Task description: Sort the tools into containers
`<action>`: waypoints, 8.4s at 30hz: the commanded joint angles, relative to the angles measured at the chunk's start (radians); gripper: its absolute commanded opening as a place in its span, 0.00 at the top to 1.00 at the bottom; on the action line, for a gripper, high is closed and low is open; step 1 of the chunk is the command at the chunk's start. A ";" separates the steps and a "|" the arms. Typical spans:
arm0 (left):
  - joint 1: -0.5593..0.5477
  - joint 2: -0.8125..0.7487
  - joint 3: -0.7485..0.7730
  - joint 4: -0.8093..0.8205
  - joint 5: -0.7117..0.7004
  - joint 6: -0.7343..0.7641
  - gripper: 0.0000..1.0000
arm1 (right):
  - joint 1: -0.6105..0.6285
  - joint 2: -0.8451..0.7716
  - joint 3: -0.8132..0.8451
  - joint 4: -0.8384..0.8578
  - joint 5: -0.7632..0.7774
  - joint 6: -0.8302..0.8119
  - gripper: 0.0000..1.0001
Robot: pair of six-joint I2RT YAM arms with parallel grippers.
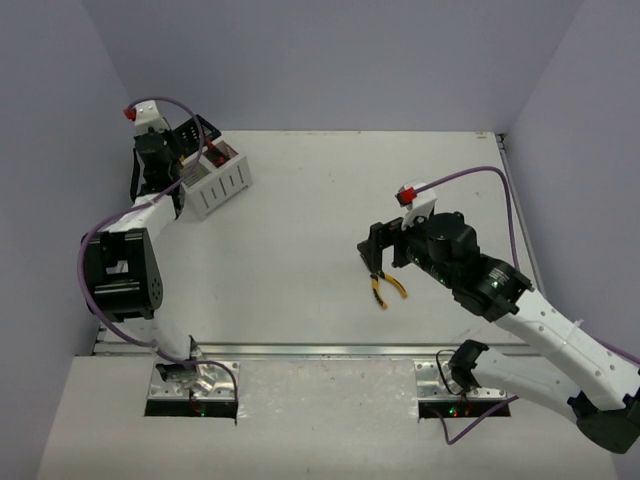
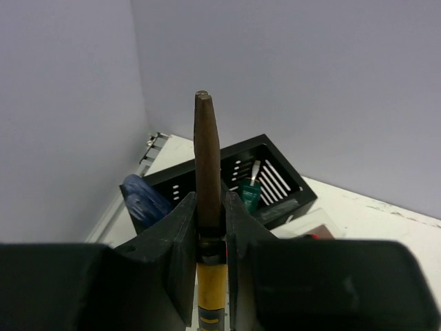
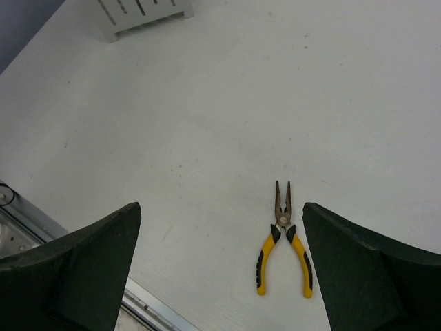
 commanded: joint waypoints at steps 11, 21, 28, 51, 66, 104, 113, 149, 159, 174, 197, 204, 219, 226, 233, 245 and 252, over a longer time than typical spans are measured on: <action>0.020 0.074 0.018 0.162 0.197 0.007 1.00 | 0.000 0.051 -0.034 0.041 -0.151 -0.087 0.01; 0.020 0.096 -0.016 0.159 0.239 -0.021 1.00 | 0.000 0.033 -0.057 0.046 -0.140 -0.093 0.01; 0.018 0.027 0.012 0.060 0.133 -0.110 0.39 | -0.022 0.080 -0.075 0.011 0.044 -0.035 0.01; -0.255 -0.730 -0.183 -0.763 -0.055 -0.553 0.00 | -0.245 0.892 0.132 -0.133 -0.122 -0.206 0.14; -0.254 -0.743 -0.256 -0.781 0.084 -0.498 0.00 | -0.246 1.041 0.217 -0.204 -0.123 -0.180 0.62; -0.472 -0.664 -0.575 -0.301 0.372 -0.536 0.01 | -0.217 0.741 0.114 0.083 -0.141 -0.144 1.00; -0.756 -0.603 -0.734 0.110 0.331 -0.427 0.04 | -0.213 0.544 0.117 0.062 -0.220 -0.072 1.00; -0.959 -0.316 -0.291 0.013 0.208 -0.191 1.00 | -0.103 0.224 0.171 0.096 -0.211 0.047 0.01; -0.503 -0.331 -0.056 -0.073 0.160 -0.051 1.00 | -0.145 -0.037 0.114 -0.046 0.201 0.006 0.01; 0.129 -0.005 0.106 0.108 0.673 -0.087 1.00 | -0.144 -0.111 -0.013 -0.073 -0.103 -0.007 0.01; 0.182 0.164 -0.008 0.306 0.742 -0.107 1.00 | -0.144 -0.058 -0.036 -0.001 -0.248 -0.049 0.01; 0.182 0.160 -0.044 0.315 0.719 -0.108 0.96 | -0.145 -0.070 -0.051 0.013 -0.258 -0.054 0.01; 0.181 0.049 -0.094 0.362 0.714 -0.178 0.25 | -0.144 -0.082 -0.056 0.028 -0.265 -0.063 0.01; 0.136 -0.199 -0.003 0.062 0.393 -0.323 0.00 | -0.145 -0.008 -0.020 -0.029 -0.153 -0.071 0.01; -0.171 -0.453 0.279 -0.806 -0.074 -0.326 0.00 | -0.144 0.082 0.129 -0.172 0.133 -0.047 0.01; -0.241 -0.869 -0.098 -0.951 -0.123 -0.219 0.00 | -0.144 -0.048 0.115 -0.282 0.379 -0.064 0.01; -0.241 -0.945 -0.228 -0.894 -0.095 -0.219 0.00 | -0.145 -0.150 -0.042 -0.197 0.369 -0.045 0.01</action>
